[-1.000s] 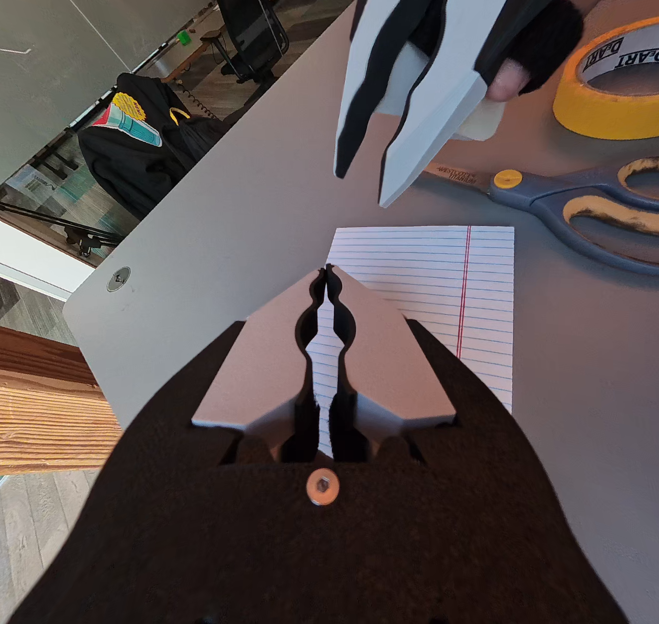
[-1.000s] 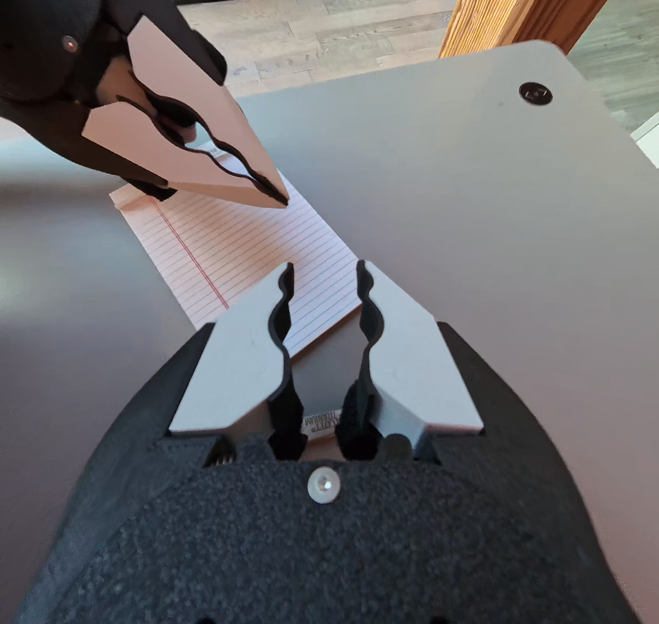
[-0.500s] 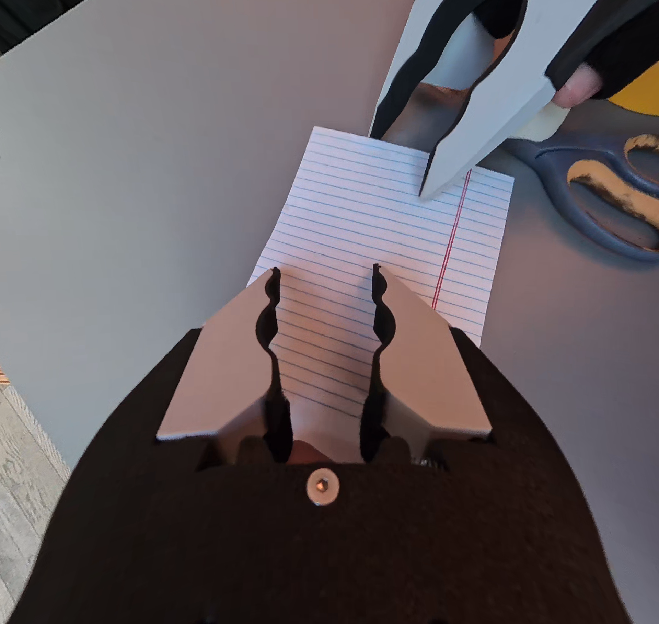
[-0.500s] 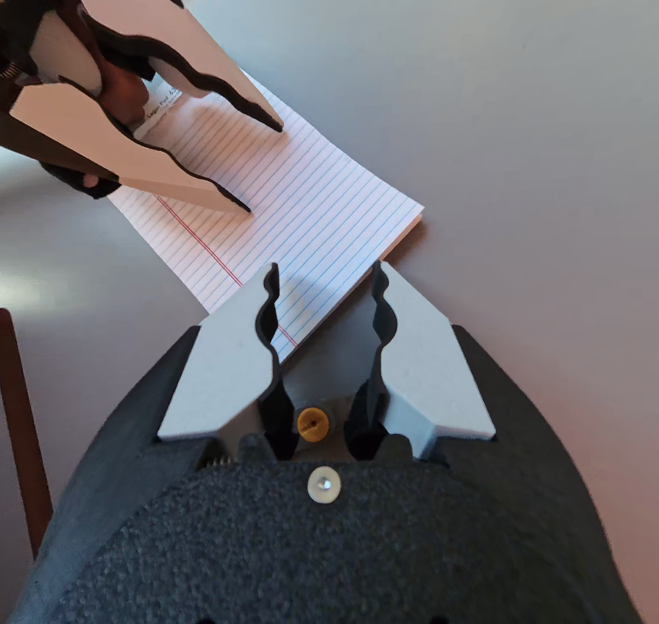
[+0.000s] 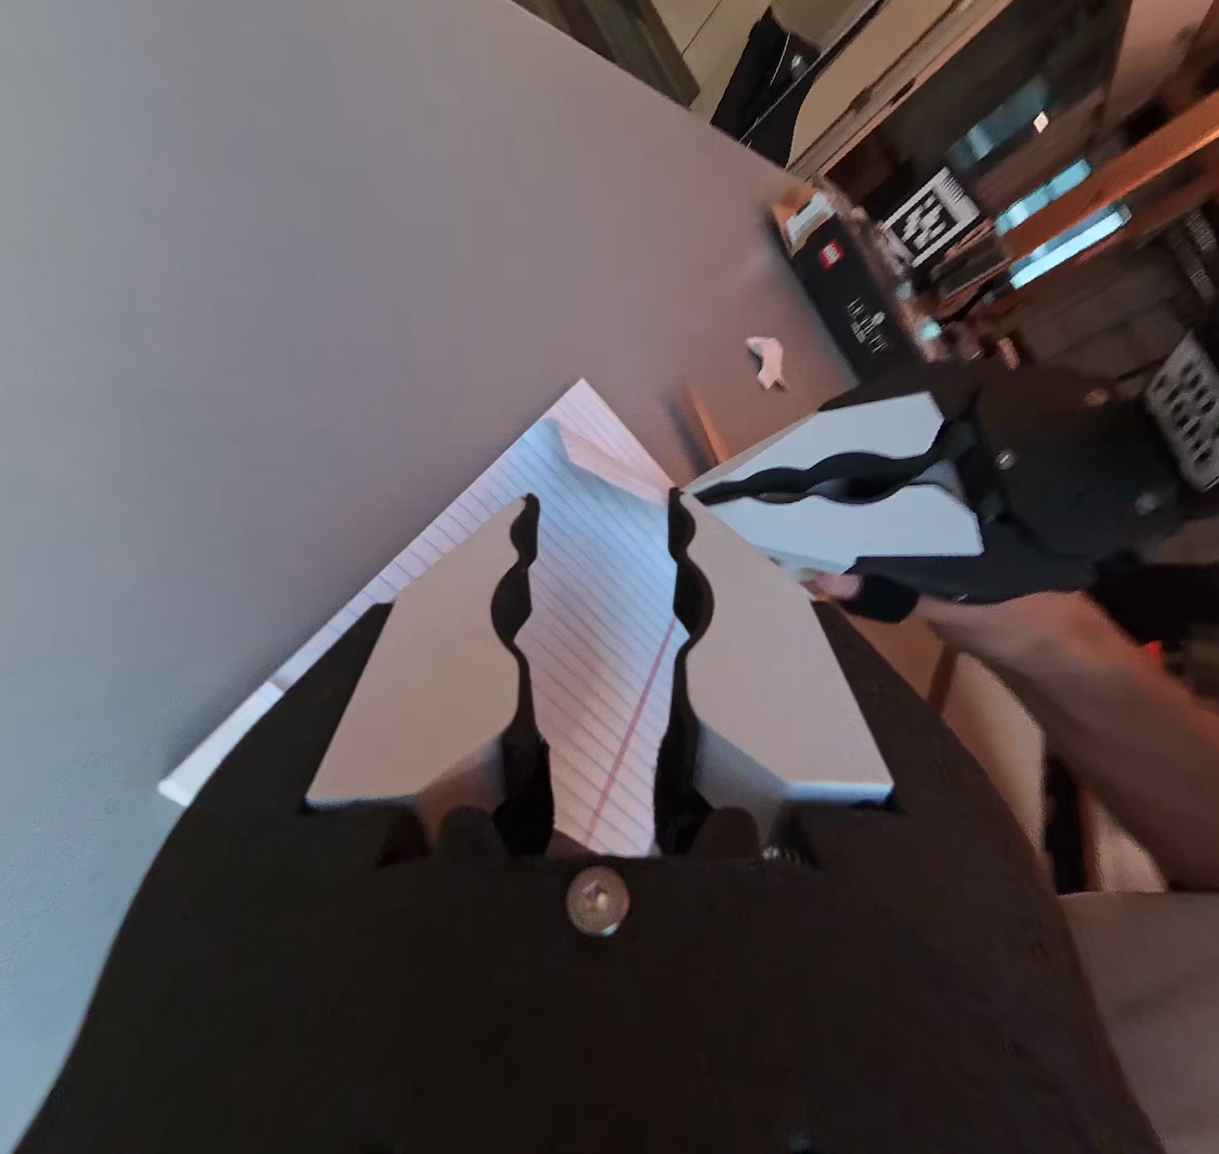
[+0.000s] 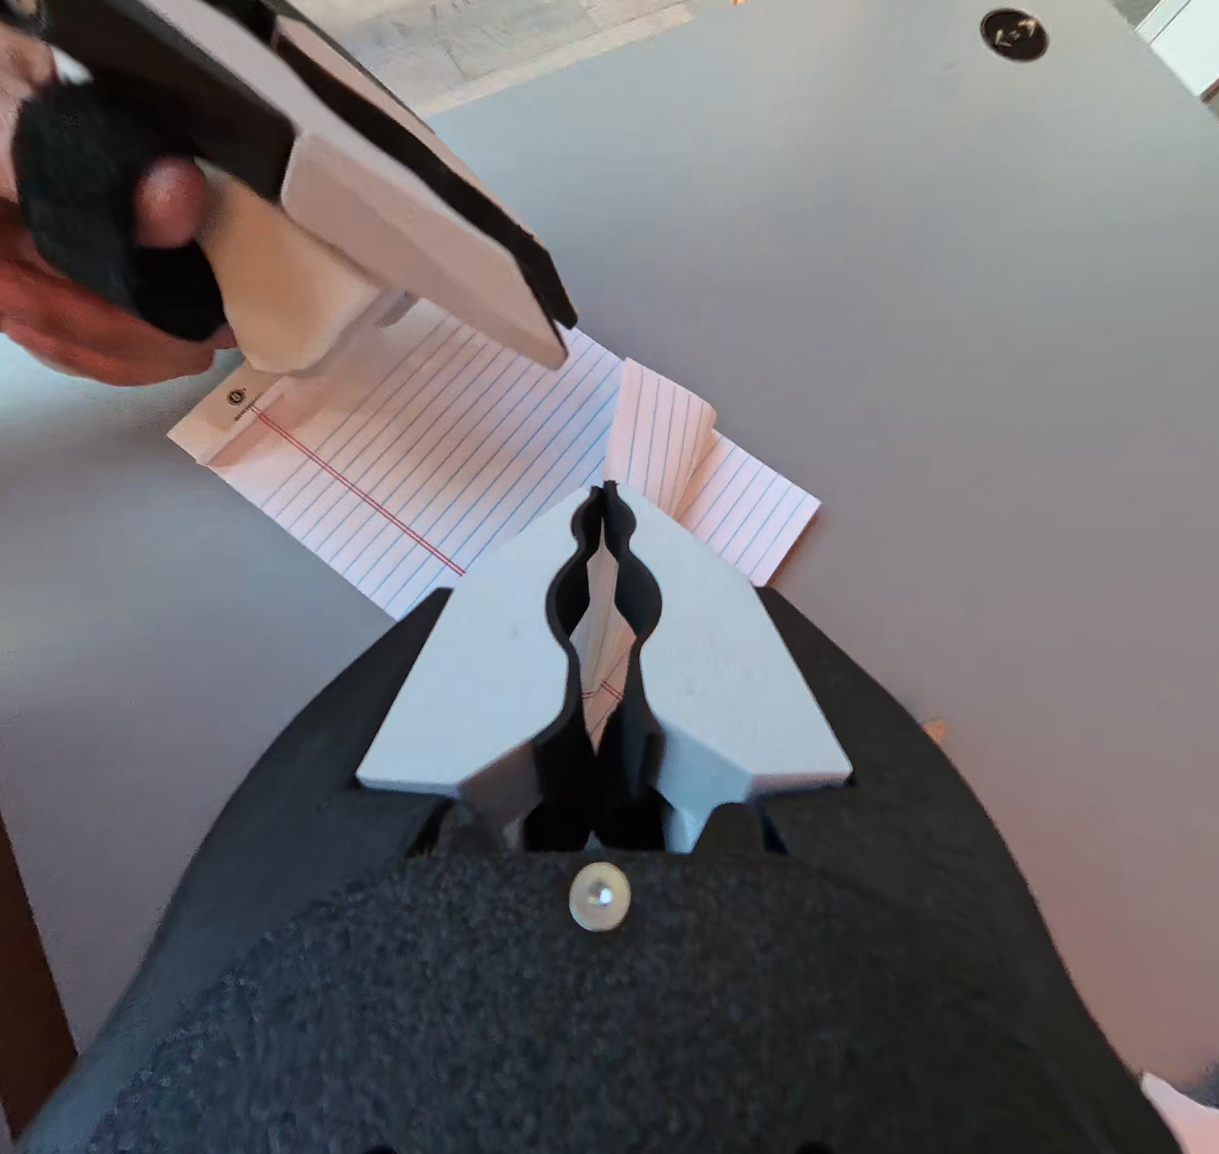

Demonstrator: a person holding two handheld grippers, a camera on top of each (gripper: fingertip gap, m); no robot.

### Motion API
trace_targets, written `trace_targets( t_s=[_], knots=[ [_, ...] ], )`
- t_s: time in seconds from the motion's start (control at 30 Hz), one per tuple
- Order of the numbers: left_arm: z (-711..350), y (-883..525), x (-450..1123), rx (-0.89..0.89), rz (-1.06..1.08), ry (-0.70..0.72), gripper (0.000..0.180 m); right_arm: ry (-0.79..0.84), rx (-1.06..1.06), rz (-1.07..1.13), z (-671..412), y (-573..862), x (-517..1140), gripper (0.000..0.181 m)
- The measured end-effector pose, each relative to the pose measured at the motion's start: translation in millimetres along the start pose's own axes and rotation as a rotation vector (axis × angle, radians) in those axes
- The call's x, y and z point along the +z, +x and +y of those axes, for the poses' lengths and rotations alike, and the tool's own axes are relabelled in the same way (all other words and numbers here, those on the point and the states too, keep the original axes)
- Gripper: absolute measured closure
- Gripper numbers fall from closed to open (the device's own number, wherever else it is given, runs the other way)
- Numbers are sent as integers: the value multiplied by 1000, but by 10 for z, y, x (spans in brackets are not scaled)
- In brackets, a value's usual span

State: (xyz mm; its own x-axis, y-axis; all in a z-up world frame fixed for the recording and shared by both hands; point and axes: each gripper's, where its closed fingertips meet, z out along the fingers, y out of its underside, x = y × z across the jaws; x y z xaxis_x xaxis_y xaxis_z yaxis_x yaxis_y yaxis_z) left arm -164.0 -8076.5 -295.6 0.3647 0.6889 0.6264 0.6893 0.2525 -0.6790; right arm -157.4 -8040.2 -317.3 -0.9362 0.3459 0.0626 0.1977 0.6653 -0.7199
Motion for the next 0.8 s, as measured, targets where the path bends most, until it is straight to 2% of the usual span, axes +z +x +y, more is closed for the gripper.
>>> trace_targets(
  t_s=[0.13,0.27,0.43,0.53,0.57,0.63,0.73,0.8],
  knots=[
    [-31,-5,23,-171,29,15,156,12,-23,10,1,-54,11,181],
    [81,-5,219,-243,43,-64,159,49,-12,18,-40,-6,-45,181],
    [-7,129,334,-315,124,-31,177,98,13,-24,-105,-29,-91,181],
    [1,146,383,-301,125,-43,179,114,98,-125,-72,-31,-103,181],
    [-12,177,377,-287,142,-36,179,165,135,-154,-125,5,-164,175],
    [-52,242,337,-287,194,-16,179,250,230,-224,-209,110,-280,152],
    [-151,349,238,-310,301,29,180,218,303,-326,-133,174,-230,123],
    [-179,412,183,-325,363,38,180,196,335,-475,-104,29,-184,133]
  ],
)
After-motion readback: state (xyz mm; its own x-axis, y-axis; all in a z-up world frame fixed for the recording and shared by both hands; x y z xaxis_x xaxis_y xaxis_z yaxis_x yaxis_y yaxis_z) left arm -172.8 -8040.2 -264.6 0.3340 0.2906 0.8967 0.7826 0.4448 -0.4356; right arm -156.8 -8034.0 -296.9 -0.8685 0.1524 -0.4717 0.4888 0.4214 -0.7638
